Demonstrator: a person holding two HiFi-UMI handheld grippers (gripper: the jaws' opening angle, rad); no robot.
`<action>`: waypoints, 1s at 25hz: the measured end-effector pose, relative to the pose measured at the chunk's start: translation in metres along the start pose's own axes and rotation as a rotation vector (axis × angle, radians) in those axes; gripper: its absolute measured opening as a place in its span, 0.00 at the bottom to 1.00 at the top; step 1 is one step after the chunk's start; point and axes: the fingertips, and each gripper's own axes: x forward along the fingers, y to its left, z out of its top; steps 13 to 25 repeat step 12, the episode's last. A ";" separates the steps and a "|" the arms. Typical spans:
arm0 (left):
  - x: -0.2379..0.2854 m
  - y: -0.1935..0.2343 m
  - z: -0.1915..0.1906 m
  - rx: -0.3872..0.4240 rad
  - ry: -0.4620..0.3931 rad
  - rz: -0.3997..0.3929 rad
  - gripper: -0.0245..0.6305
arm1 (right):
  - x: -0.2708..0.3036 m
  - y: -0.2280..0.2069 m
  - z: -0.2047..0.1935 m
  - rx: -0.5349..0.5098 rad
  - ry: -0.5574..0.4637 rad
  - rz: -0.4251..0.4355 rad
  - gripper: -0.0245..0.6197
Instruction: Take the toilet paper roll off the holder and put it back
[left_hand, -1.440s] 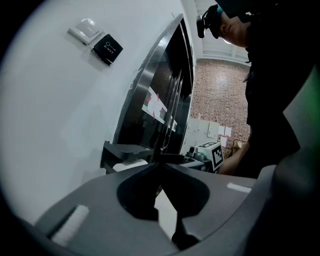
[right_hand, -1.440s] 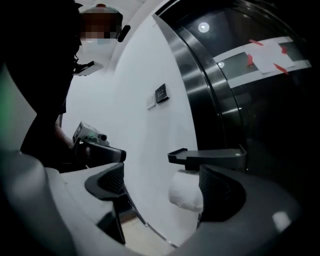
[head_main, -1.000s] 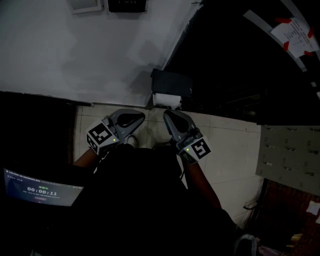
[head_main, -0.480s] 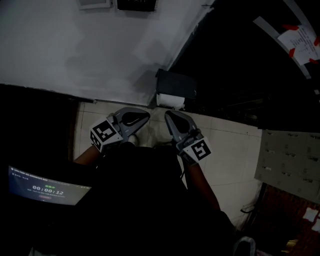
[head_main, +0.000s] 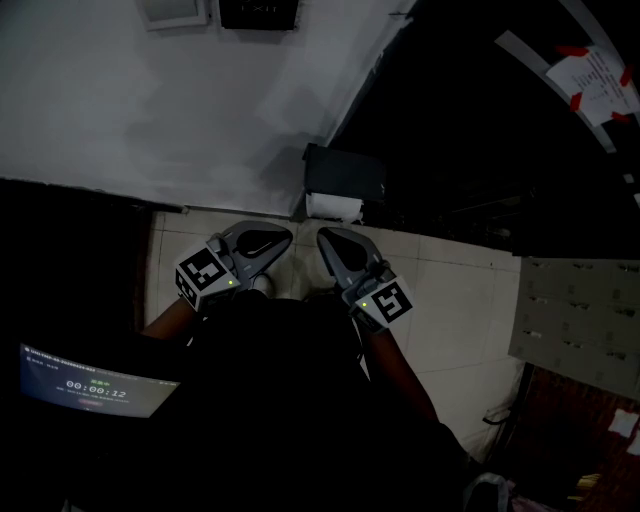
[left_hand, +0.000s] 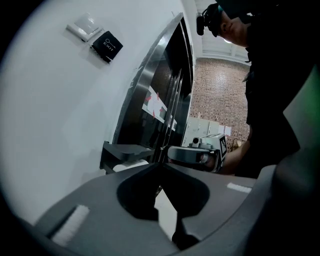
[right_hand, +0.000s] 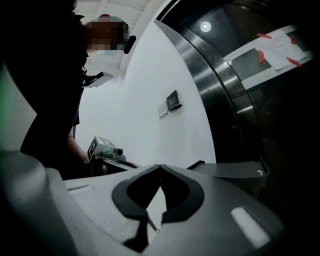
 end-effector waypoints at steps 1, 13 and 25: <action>0.000 -0.001 -0.001 0.001 0.002 -0.002 0.04 | 0.001 0.000 -0.001 0.002 0.003 -0.003 0.04; 0.001 -0.003 -0.002 0.002 0.003 -0.013 0.04 | 0.001 0.001 -0.003 0.010 0.009 -0.006 0.04; 0.001 -0.003 -0.002 0.002 0.003 -0.013 0.04 | 0.001 0.001 -0.003 0.010 0.009 -0.006 0.04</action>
